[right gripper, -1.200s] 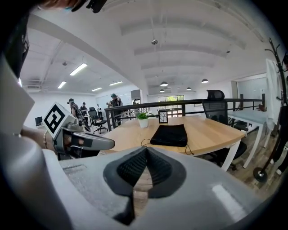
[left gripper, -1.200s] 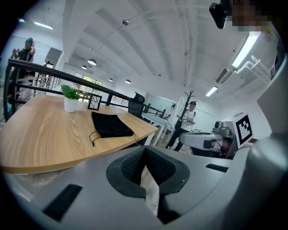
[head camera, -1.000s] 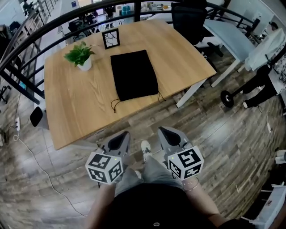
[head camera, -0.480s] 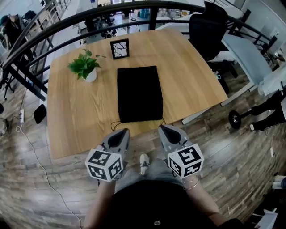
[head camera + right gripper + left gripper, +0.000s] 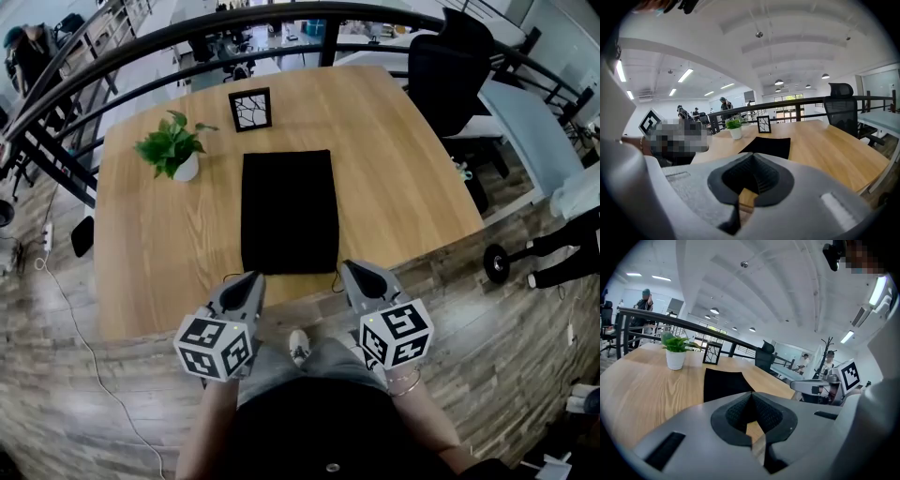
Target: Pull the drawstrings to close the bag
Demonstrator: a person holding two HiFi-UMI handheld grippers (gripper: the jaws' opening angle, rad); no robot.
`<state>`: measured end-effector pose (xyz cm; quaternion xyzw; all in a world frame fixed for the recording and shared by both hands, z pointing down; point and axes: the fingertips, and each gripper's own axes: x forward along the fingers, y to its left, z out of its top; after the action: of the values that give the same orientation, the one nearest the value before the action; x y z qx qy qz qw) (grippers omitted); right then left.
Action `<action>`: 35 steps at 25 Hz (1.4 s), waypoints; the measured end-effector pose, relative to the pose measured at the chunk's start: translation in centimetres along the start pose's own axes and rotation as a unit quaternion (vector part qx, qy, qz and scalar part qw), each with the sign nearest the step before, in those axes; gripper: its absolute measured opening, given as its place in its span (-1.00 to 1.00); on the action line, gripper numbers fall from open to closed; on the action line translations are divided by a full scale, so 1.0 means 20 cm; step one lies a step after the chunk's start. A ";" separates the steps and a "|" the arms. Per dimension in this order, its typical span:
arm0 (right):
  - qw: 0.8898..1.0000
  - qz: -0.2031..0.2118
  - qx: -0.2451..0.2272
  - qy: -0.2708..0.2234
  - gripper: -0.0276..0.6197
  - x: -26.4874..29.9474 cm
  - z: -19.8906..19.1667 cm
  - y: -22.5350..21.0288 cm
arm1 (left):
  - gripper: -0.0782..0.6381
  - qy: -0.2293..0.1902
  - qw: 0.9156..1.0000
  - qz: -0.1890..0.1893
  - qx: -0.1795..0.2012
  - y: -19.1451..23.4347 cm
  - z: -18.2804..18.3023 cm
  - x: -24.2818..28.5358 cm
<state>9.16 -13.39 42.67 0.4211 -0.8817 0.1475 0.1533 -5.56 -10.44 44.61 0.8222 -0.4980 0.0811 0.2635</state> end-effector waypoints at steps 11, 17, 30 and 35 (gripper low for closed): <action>1.000 0.003 0.013 0.020 -0.92 0.06 -0.05 -0.01 | -0.74 0.019 1.000 -0.001 -0.003 0.03 -0.02 0.05; 0.999 -0.015 0.023 0.035 -0.91 0.10 -0.10 -0.01 | -0.74 0.041 0.999 -0.027 0.005 0.07 -0.02 0.08; 0.997 -0.043 0.044 0.054 -0.91 0.14 -0.16 -0.03 | -0.74 0.062 0.998 -0.020 0.002 0.22 -0.04 0.08; 0.995 -0.065 0.043 0.060 -0.91 0.14 -0.19 -0.06 | -0.74 0.081 0.997 0.004 0.017 0.31 -0.09 0.07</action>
<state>9.02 -14.53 47.32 0.4741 -0.8345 0.2002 0.1968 -9.93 -12.80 48.87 0.8155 -0.4766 0.1573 0.2883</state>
